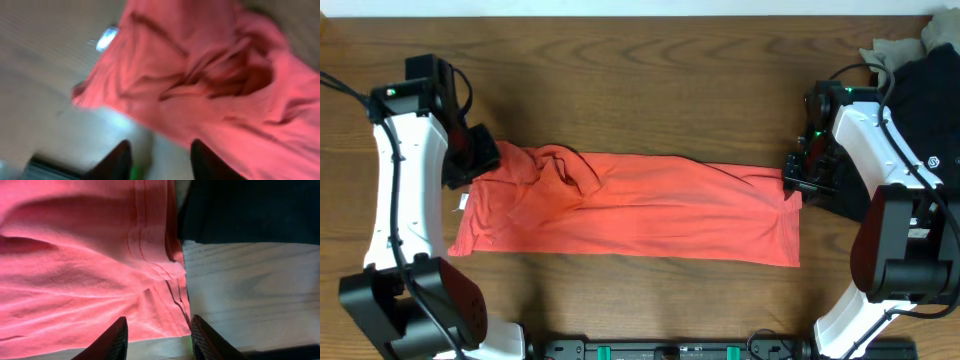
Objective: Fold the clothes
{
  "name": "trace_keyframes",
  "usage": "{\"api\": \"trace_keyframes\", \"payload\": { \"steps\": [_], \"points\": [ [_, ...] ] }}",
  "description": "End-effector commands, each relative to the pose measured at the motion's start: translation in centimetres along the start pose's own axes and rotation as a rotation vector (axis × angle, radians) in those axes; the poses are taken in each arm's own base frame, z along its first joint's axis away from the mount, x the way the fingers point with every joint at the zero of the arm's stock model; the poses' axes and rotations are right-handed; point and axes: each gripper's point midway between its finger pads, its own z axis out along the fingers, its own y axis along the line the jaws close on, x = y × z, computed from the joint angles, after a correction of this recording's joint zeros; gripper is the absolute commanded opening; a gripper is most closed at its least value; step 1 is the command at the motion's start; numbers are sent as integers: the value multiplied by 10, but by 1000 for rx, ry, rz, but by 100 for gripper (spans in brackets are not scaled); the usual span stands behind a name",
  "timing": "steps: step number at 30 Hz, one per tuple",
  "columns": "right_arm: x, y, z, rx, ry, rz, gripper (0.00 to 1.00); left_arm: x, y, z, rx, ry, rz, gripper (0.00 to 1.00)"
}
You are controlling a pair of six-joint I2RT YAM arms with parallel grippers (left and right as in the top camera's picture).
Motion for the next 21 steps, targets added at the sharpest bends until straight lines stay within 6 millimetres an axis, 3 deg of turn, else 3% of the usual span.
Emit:
{"api": "trace_keyframes", "payload": {
  "steps": [1,6,12,16,18,21],
  "points": [
    [3,7,0,-1,-4,-26,40,8,-32,18,155,33,107,52],
    [2,7,0,0,-4,-25,41,15,-56,49,199,17,173,70],
    [0,8,-1,-5,-16,-26,42,27,-86,76,223,-21,301,76],
    [-1,8,-1,-5,-19,-26,42,28,-96,84,209,-45,339,75],
    [-1,8,-1,-5,-19,-26,42,26,-93,90,176,-46,342,70],
    [-1,8,-1,-5,-19,-26,42,30,-91,100,159,-9,340,38]
  ]
}}
